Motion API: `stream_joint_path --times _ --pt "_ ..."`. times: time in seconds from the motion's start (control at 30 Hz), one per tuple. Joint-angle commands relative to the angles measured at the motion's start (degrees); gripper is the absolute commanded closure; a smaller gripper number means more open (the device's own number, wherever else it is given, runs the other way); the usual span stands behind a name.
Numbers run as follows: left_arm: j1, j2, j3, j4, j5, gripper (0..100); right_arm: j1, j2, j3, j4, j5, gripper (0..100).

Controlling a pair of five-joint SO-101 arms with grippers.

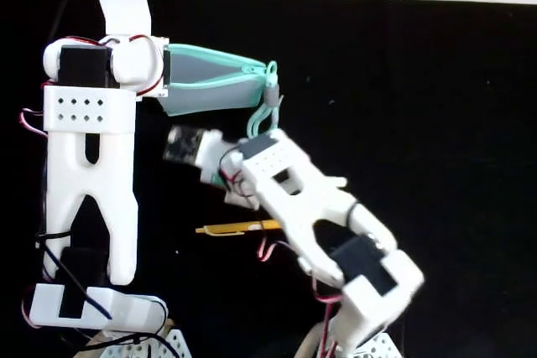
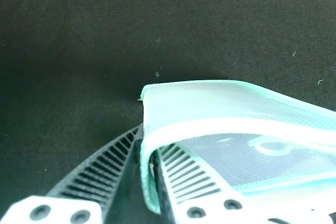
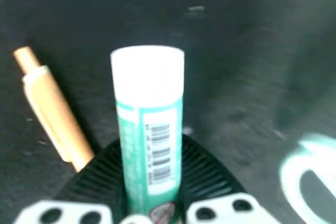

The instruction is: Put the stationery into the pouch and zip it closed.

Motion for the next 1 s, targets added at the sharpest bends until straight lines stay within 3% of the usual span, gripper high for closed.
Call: stream_joint_path --times 0.0,0.3,0.87,0.97 --pt "0.92 0.57 0.4 0.35 -0.26 99 2.95 -8.66 0.66 1.01 -3.78 99.1" --pt "0.92 0.57 0.4 0.35 -0.26 99 7.16 -20.7 0.75 6.2 -11.08 99.1" --pt "0.92 0.48 0.4 0.35 -0.18 99 9.63 -41.01 0.13 15.78 -13.27 99.1" --pt "0.92 0.48 0.4 0.35 -0.18 99 9.63 -42.59 -1.8 15.43 -17.23 99.1"
